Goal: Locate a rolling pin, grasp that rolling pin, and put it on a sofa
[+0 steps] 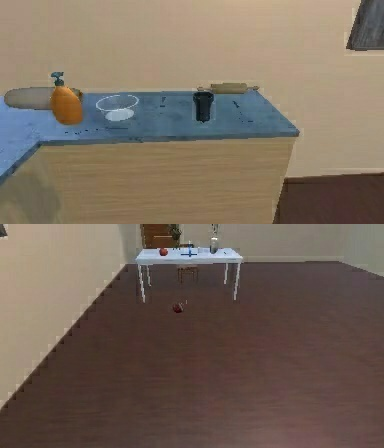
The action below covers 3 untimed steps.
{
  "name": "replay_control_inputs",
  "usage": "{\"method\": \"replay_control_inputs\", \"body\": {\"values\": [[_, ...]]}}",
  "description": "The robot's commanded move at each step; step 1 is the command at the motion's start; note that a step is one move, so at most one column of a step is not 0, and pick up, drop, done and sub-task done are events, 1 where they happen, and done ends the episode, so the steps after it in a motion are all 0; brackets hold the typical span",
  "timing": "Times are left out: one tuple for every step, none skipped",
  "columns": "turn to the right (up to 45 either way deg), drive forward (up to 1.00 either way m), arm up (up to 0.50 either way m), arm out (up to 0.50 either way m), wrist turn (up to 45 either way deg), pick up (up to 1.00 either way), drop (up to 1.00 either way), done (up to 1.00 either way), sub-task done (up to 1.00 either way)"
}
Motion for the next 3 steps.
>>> {"method": "replay_control_inputs", "body": {"values": [[0.0, 0.25, 0.00, 0.00, 0.0, 0.00, 0.00, 0.00, 0.00], [-45.0, 0.00, 0.00, 0.00, 0.0, 0.00, 0.00, 0.00, 0.00], [-45.0, 0.00, 0.00, 0.00, 0.0, 0.00, 0.00, 0.00, 0.00]]}}
